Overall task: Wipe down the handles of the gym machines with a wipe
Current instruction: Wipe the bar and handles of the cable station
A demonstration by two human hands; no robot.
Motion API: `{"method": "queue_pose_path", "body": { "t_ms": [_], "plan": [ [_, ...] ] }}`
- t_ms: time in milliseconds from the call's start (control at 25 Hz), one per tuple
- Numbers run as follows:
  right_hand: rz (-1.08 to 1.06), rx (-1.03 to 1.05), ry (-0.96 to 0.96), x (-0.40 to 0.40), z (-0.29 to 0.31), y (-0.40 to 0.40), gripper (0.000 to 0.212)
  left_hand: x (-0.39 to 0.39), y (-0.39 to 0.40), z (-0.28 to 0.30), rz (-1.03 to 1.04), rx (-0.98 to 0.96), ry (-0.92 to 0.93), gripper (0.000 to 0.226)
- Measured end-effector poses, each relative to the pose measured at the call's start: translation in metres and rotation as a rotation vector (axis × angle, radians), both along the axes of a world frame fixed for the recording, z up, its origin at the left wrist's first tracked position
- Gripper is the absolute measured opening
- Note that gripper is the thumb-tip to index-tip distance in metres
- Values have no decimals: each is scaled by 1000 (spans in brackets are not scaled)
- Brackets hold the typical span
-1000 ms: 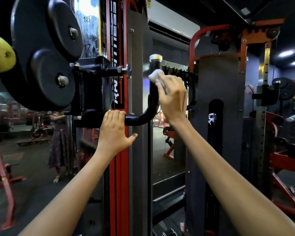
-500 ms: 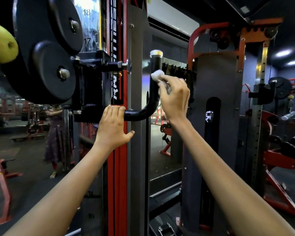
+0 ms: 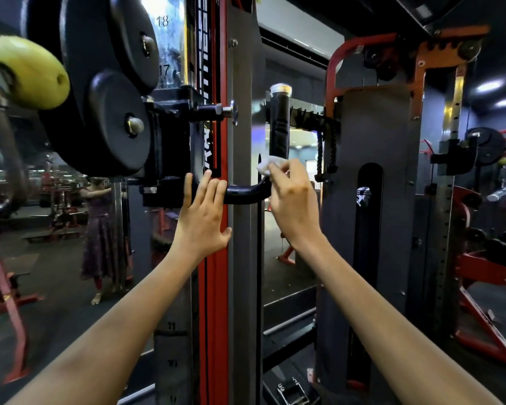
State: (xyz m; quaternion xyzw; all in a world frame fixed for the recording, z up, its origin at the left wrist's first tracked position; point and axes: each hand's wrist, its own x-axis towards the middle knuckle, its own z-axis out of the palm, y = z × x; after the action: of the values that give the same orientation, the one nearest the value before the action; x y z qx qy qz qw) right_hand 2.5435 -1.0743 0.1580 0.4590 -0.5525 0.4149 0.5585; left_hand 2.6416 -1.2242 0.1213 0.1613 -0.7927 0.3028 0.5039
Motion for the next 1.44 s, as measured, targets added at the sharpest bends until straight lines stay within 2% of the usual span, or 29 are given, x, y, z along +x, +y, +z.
{"method": "queue_pose_path", "body": {
  "t_ms": [120,240,400,520,680,760,840,960,1080,1240,1440],
  "plan": [
    [-121,168,77,15,-14,-21,19,2,0,-1,51,-10,25,90],
    [-81,365,78,18,-1,-22,23,5,-4,0,93,-41,6,87],
    [-302,359,305,4,7,1,15,5,-16,2,92,-111,4,87],
    [-241,380,340,11,-4,-16,22,6,-19,2,98,-115,-11,81],
    [-35,442,334,28,-4,-39,29,10,-26,1,123,-188,-4,78],
    [-48,507,383,22,3,-25,30,12,-34,-2,80,-233,30,82],
    [-103,564,369,12,7,-6,34,13,-38,-10,-4,-191,94,88],
    [-176,549,263,14,5,-3,35,11,-35,-44,-99,-23,181,98],
    [-66,518,256,27,12,-38,31,7,-34,-77,-177,114,233,105],
    [103,653,105,42,25,-72,21,5,-35,-82,-227,168,264,102],
    [-71,881,162,31,40,-9,23,7,-35,-81,-255,188,253,104]
  ]
}}
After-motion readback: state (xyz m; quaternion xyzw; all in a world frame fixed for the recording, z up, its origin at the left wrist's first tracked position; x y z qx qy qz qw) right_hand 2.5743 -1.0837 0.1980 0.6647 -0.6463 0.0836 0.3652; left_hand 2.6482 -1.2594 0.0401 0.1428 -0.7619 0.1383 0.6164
